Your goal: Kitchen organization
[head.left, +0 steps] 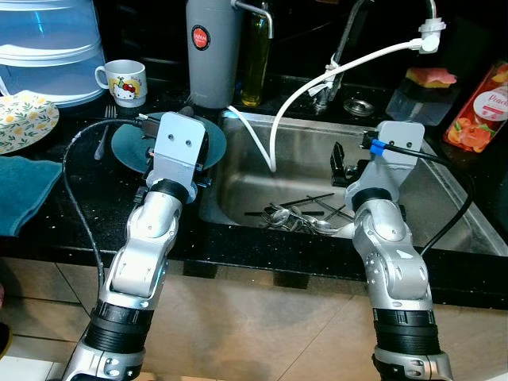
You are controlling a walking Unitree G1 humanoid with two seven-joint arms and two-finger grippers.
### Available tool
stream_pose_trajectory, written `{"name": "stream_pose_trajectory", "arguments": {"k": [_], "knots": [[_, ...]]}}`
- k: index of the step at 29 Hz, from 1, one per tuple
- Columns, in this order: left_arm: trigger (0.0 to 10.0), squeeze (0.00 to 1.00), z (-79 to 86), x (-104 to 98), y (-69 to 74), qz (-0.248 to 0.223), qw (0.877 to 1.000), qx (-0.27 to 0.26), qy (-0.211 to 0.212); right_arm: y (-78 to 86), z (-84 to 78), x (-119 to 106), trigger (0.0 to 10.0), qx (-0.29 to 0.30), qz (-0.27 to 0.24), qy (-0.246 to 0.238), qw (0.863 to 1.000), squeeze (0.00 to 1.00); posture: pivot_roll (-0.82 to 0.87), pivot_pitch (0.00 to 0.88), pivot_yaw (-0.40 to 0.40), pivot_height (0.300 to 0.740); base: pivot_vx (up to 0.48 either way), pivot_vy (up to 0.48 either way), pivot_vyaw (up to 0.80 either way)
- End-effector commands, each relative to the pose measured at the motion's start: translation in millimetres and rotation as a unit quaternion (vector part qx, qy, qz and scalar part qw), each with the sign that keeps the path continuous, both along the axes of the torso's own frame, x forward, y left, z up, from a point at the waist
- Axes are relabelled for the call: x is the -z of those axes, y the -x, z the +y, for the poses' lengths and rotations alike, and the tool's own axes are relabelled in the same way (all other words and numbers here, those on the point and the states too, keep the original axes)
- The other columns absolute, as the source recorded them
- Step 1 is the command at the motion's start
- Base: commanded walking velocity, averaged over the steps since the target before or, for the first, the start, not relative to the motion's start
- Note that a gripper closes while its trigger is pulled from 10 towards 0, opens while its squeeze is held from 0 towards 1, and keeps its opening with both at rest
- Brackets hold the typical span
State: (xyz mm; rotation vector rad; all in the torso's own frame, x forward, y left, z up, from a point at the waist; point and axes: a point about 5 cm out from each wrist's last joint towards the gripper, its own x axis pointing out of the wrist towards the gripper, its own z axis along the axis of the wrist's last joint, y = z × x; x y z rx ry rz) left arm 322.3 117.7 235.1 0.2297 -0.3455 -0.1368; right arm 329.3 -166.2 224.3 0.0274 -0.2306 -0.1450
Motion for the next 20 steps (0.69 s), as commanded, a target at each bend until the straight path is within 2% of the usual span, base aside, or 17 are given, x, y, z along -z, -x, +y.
{"name": "stream_pose_trajectory", "arguments": {"k": [1,8,20], "knots": [[10.0,0.00,-4.8,3.0,-0.7,0.005,1.000,0.008,0.001,0.3,-1.0,6.8,10.0,0.000,0.010,0.001,1.000,0.00,0.21,0.000,-0.067,0.740,0.000,0.000,0.00],[10.0,0.00,-6.5,8.7,3.3,0.013,1.000,0.010,0.000,0.7,-3.0,7.8,10.0,0.003,0.010,0.003,1.000,0.00,0.20,0.000,-0.064,0.740,0.000,0.000,0.00],[10.0,0.00,-5.5,7.2,1.5,0.011,1.000,0.009,0.001,-0.3,-6.8,6.7,10.0,0.010,0.007,0.004,1.000,0.00,0.20,0.000,-0.062,0.740,0.000,0.000,0.00]]}}
